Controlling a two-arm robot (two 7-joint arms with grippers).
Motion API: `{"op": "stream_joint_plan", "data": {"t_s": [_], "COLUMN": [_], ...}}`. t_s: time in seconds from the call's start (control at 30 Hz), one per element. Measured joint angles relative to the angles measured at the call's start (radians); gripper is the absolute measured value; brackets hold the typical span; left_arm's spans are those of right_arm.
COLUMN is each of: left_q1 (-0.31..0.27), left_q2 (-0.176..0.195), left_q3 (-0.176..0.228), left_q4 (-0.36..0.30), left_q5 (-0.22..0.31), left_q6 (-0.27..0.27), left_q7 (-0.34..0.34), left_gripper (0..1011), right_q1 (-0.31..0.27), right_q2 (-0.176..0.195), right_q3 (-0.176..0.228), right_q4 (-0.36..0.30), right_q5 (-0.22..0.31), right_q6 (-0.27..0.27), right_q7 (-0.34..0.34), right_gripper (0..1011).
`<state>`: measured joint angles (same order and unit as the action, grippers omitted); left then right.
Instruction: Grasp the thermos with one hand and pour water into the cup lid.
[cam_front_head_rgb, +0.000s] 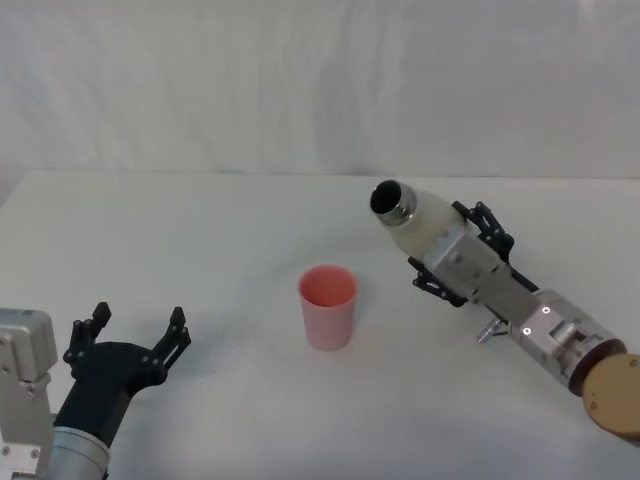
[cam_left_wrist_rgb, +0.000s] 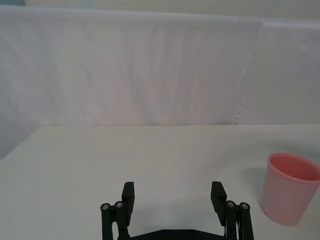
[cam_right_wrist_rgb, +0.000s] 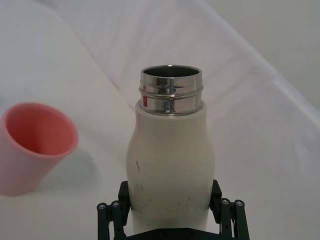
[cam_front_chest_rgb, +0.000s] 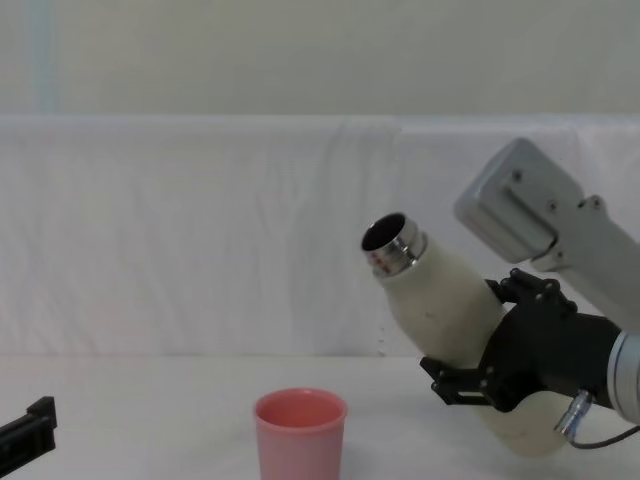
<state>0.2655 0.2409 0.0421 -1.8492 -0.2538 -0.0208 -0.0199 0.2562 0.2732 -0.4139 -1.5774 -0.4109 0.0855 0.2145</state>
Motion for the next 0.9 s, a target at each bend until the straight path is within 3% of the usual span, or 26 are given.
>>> {"op": "stream_joint_plan", "data": {"t_s": [0.9], "left_q1": [0.000], "left_q2": [0.000], "left_q3": [0.000], "left_q4": [0.000], "left_q5": [0.000], "left_q6": [0.000], "left_q7": [0.000], "left_gripper": [1001], "right_q1": [0.067], "right_q2": [0.019], "right_q3": [-0.086], "right_q4": [0.044], "right_q5": [-0.212], "right_q6": [0.029], "right_q7": [0.011], "right_gripper": [950]}}
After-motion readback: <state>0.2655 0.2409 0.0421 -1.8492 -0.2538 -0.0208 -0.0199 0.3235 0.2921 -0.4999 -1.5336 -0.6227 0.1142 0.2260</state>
